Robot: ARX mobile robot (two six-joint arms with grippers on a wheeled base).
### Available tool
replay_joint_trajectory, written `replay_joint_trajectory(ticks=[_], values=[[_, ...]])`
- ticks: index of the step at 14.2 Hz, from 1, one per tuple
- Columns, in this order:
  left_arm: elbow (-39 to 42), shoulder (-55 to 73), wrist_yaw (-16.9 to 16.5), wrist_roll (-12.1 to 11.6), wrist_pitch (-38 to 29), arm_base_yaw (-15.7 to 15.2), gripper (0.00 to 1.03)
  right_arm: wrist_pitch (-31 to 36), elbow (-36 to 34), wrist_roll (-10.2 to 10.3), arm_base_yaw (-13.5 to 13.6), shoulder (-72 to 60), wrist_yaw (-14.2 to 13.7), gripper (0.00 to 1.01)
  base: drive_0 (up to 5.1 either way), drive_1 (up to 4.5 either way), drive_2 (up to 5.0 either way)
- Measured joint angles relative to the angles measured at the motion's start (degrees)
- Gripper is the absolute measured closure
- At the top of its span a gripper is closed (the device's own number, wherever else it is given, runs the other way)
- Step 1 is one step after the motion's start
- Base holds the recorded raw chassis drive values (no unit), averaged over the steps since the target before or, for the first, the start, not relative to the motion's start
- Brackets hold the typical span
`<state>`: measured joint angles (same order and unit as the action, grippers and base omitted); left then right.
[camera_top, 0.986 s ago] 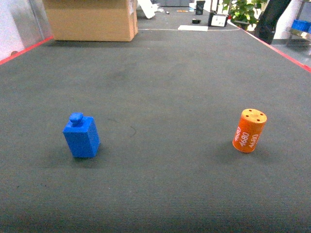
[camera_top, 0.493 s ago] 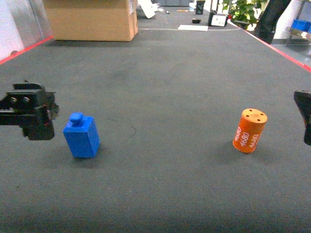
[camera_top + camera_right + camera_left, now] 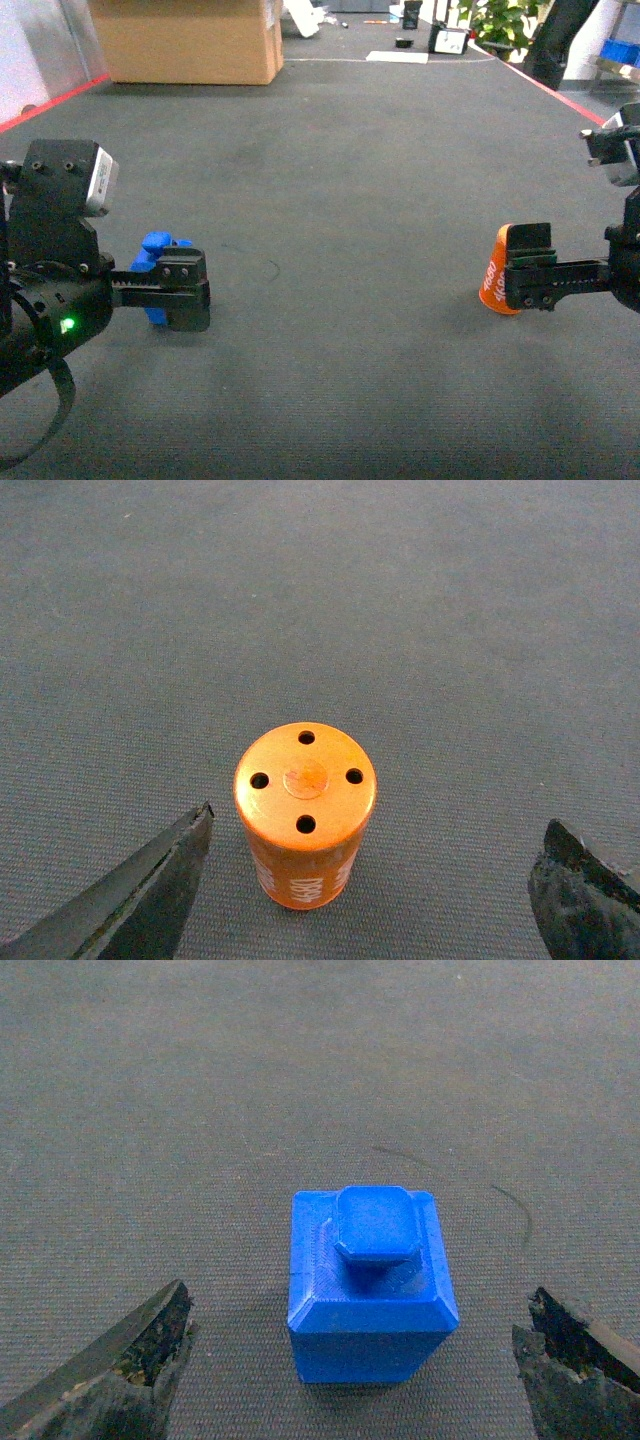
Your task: Sort blue parts and orange caps into right shelf containers
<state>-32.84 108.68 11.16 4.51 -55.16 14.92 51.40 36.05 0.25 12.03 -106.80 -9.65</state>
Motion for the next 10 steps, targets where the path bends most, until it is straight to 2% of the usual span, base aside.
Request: replay_joint_trajectory(ticks=[7,10], values=[[-5.3,7.1,0.4,1.2,0.3,-0.1,0.05,-1.7,8.6,3.2,0.3,-10.6,-0.3,0.03,0.0,0.00,0.0],[-5.9,8.0,0.3,1.6,1.1,-0.2,0.05,-2.1,10.1,3.4,0.7,-11.9,-1.1,0.03,0.0,0.00,0.0]])
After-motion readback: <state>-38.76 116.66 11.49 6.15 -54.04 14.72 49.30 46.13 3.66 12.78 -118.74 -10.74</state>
